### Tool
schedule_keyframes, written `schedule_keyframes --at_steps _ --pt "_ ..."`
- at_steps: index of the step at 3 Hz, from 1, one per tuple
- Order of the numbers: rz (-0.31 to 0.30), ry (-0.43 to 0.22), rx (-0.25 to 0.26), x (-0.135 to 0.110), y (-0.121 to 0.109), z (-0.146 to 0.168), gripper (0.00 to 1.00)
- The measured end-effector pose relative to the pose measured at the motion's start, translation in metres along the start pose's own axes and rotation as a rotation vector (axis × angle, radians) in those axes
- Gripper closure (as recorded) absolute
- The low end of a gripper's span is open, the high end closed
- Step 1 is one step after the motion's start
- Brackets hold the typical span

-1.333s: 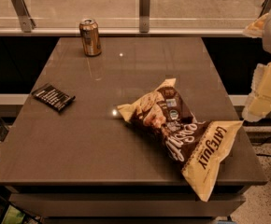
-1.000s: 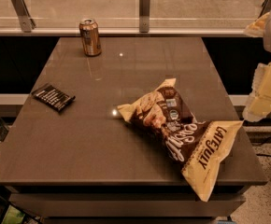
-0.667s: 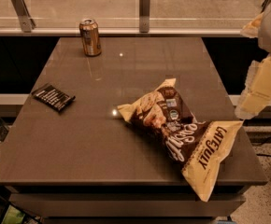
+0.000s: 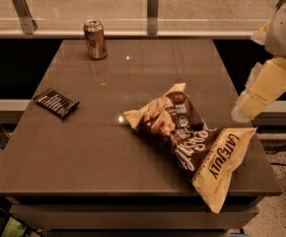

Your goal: Move brown chip bag near orange can

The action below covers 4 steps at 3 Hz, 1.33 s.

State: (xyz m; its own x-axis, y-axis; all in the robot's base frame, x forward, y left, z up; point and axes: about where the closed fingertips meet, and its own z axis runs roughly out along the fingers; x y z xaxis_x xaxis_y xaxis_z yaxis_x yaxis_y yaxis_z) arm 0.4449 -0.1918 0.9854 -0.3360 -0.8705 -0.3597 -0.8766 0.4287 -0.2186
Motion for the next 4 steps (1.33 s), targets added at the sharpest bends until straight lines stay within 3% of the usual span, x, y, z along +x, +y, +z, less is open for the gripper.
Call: schedule_keyframes --at_steps 1,4 --pt "0.07 -0.01 0.016 -0.004 0.004 0.004 0.0" --pt "0.249 0.088 0.031 -0.017 0.043 0.018 0.0"
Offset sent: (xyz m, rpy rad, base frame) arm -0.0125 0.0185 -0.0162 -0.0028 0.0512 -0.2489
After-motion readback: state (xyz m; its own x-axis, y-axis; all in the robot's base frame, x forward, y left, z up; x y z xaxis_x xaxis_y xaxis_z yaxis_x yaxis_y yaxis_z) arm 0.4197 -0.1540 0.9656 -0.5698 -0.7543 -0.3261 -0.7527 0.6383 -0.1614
